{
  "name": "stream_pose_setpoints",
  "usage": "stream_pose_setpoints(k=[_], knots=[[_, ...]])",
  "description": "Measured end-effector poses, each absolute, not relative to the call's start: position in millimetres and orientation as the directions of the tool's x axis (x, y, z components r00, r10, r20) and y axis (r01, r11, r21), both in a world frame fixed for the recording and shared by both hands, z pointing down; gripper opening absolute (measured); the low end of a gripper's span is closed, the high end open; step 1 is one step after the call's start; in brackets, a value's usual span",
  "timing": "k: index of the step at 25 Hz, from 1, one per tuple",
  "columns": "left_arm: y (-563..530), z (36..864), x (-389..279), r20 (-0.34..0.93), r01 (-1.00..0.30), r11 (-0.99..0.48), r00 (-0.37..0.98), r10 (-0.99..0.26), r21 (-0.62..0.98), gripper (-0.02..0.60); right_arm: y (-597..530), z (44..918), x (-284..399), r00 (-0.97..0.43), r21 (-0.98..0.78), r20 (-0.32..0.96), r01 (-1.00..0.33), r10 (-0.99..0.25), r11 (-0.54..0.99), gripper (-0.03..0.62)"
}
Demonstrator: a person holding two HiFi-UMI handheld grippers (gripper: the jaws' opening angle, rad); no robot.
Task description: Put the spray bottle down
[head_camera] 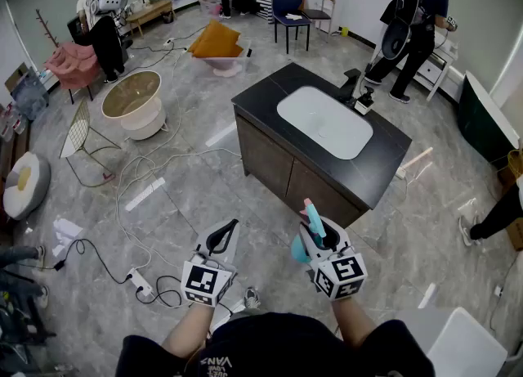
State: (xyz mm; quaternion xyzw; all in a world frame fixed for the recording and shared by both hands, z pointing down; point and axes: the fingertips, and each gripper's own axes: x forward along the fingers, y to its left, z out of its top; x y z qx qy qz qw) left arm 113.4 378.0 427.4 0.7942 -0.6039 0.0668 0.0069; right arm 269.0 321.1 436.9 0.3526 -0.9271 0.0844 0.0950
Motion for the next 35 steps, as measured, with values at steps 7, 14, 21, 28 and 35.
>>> stream_pose_setpoints(k=[7,14,21,28,35], knots=[[368.6,428.7,84.4,0.112,-0.958,-0.278,0.269,-0.957,-0.071,0.011,312.8,435.6,243.4,-0.729,-0.110,0.212,-0.679,-0.650,0.726,0.150],[360.1,433.7,54.1,0.119,-0.948,-0.311,0.302,-0.946,-0.063,0.011,303.7,438.0,219.1,-0.692,-0.112,0.215,-0.719,-0.689,0.686,0.149],[354.6,436.1,30.9,0.113,-0.943,-0.332,0.326,-0.938,-0.033,0.011,297.7,442.2,199.6,-0.669,-0.122,0.216,-0.741,-0.711,0.660,0.149],[344.9,446.9,8.5,0.126,-0.950,-0.313,0.308,-0.943,-0.019,0.011,277.6,448.5,183.0,-0.665,-0.128,0.227,-0.745,-0.712,0.655,0.149],[312.7,447.1,-14.0,0.138,-0.961,-0.276,0.271,-0.953,-0.020,0.011,236.4,448.5,161.2,-0.687,-0.136,0.220,-0.725,-0.693,0.675,0.149]])
